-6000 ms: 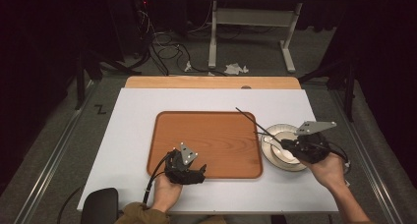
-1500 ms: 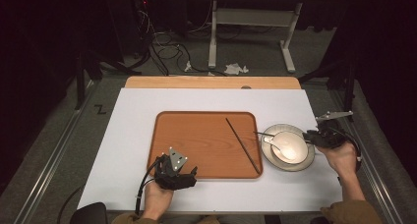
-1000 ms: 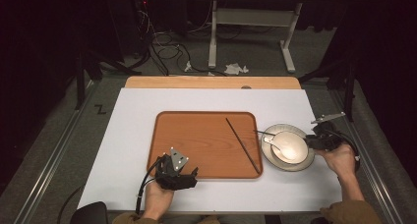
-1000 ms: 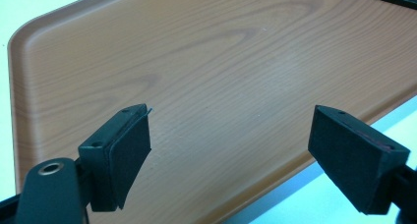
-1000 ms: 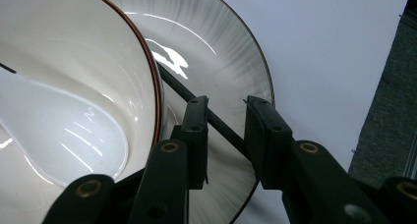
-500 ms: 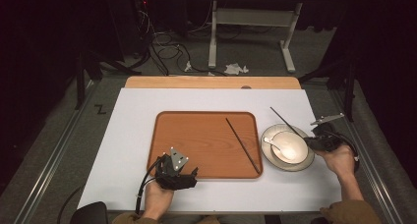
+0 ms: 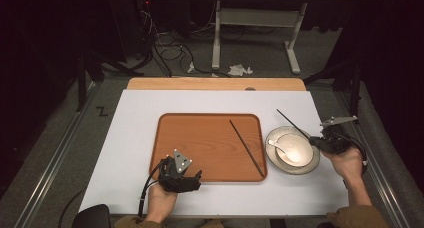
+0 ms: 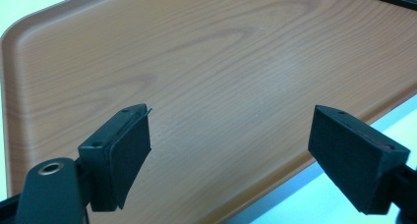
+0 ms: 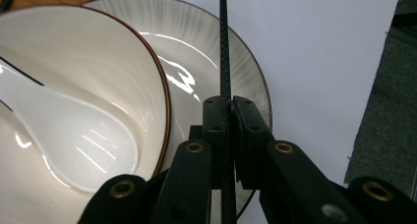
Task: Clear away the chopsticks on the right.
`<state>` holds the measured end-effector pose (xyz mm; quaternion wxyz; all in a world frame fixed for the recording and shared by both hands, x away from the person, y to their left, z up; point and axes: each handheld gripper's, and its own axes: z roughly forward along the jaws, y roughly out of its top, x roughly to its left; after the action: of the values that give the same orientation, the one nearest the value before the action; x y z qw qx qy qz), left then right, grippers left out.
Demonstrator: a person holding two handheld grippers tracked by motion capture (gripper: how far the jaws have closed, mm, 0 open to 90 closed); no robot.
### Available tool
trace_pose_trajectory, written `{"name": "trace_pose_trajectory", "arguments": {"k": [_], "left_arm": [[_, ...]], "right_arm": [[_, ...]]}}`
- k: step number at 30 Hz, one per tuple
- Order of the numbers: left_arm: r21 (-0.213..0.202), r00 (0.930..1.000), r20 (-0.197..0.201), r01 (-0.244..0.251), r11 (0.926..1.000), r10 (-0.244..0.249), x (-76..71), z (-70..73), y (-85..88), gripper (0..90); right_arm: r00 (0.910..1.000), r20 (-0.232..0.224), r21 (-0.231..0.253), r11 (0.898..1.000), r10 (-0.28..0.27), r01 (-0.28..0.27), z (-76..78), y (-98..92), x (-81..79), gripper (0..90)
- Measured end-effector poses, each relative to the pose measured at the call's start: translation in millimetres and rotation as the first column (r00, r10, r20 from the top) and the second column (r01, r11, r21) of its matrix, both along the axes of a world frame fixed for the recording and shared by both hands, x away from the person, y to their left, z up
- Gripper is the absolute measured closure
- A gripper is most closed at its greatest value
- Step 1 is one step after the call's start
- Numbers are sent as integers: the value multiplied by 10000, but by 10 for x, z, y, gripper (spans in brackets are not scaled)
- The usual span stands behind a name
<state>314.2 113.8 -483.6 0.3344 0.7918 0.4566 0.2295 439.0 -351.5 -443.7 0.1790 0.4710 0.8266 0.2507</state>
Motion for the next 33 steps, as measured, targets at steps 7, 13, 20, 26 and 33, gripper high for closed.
{"name": "trace_pose_trajectory", "arguments": {"k": [7, 13, 20, 26, 33], "left_arm": [[-20, 9998, -47, 186, 9998, -186, 46, 1, -40, 165], [-106, 9994, 80, 333, 9994, -332, 79, 15, -76, 164], [-371, 9992, 12, 401, 9985, -401, 151, 18, -115, 165], [-440, 9982, 75, 593, 9973, -591, 184, 35, -143, 165], [-414, 9965, 85, 831, 9957, -829, 228, 37, -208, 164]], "right_arm": [[9986, 531, 437, 9990, -75, 52, 118, -38, -122, 863], [9959, 905, 530, 9985, 61, -110, 256, 23, -278, 863], [9921, 1221, 659, 9971, 302, -385, 409, 181, -495, 863], [9889, 1256, 618, 9943, 789, -872, 467, 412, -641, 862], [9851, 1166, 530, 9897, 1261, -1330, 481, 694, -814, 859]]}}
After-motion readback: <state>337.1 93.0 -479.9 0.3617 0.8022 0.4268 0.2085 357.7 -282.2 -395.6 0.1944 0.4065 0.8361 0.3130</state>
